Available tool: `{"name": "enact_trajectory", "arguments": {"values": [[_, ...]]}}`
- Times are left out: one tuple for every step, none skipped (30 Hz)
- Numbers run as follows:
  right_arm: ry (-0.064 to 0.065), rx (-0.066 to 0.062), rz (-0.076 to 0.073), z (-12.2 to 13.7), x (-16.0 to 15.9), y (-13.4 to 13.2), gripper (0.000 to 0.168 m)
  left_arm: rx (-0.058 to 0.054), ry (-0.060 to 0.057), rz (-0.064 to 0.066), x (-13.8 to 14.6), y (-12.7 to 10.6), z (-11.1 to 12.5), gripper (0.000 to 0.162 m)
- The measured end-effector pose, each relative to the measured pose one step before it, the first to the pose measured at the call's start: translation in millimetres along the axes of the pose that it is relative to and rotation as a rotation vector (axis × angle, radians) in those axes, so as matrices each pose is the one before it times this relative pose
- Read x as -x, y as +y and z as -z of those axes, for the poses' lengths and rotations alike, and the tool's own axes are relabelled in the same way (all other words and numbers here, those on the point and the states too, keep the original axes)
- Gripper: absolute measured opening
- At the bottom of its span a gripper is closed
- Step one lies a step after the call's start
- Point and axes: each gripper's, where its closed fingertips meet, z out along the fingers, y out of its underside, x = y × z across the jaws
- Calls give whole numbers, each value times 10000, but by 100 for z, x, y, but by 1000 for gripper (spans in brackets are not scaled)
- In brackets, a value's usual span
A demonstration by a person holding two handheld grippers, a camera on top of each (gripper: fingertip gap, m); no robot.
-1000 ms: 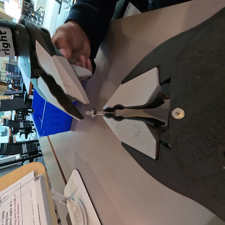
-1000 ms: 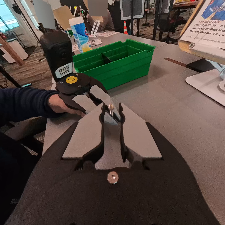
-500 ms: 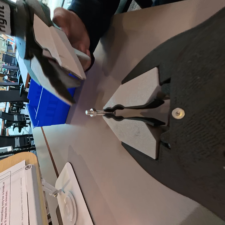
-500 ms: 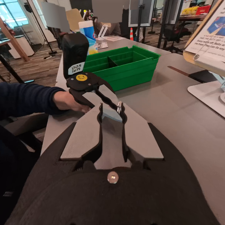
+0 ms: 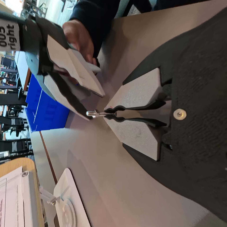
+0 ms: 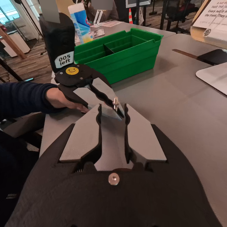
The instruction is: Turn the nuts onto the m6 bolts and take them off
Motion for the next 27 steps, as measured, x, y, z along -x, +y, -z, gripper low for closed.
{"name": "enact_trajectory", "arguments": {"values": [[-74,88,-27,-326,65,188,36,37,149,-107,-485,37,-154,3],[-78,35,4,-252,153,127,33,36,101,-87,-390,36,-129,3],[-72,61,50,-189,190,97,22,19,36,-48,-234,13,-98,3],[76,33,44,-90,52,89,18,18,-56,-41,-11,22,-33,3],[266,-1,46,125,-274,12,8,-62,48,-35,-102,-84,15,3],[106,-2,63,90,-285,-53,6,-55,-56,46,62,-89,-6,3],[16,-7,-90,36,-52,-44,6,-55,6,31,-16,-85,-23,3],[51,-81,-93,86,-146,-153,6,-137,29,18,-45,-194,8,3],[130,-136,-33,213,-178,-238,6,-205,-16,53,60,-297,74,3],[266,-135,26,197,-310,-262,6,-224,-57,53,156,-311,140,9],[393,-73,107,264,-439,-114,7,-239,-45,36,166,-358,147,17],[396,-13,155,263,-499,-44,7,-127,-135,44,292,-240,170,21],[572,-47,259,384,-772,-150,7,-105,-118,10,274,-212,127,26],[580,-71,339,489,-768,-311,6,-110,-40,7,157,-199,119,30],[537,-123,294,762,-625,-463,6,-73,2,16,82,-117,89,32],[475,-286,199,1073,-432,-823,6,3,-45,-13,147,8,70,32],[450,-498,191,1629,-268,-1311,6,46,-96,-42,206,68,25,32],[549,-600,324,1898,-544,-1668,6,67,-85,-49,185,122,1,31],[838,-587,489,1952,-1255,-1775,6,83,-76,-37,147,161,-17,30],[1127,-471,556,1981,-1981,-1556,6,76,-69,-24,119,140,-26,29],[1046,-235,560,1562,-2387,-1116,7,93,-4,-18,-22,149,-55,28],[790,139,377,1130,-2389,-279,6,123,37,-24,-103,167,-59,28],[507,462,48,642,-2219,650,6,95,14,-52,-108,130,-33,28],[186,735,-235,193,-1918,1505,6,64,32,-92,-166,95,-38,27],[-38,988,-422,-156,-1478,2230,6,66,34,-110,-164,68,-23,27],[-162,1141,-503,-461,-1220,2696,6,59,10,-130,-135,59,-18,27],[-202,1163,-469,-784,-1055,2823,7,39,-22,-138,-73,26,3,27]]}}
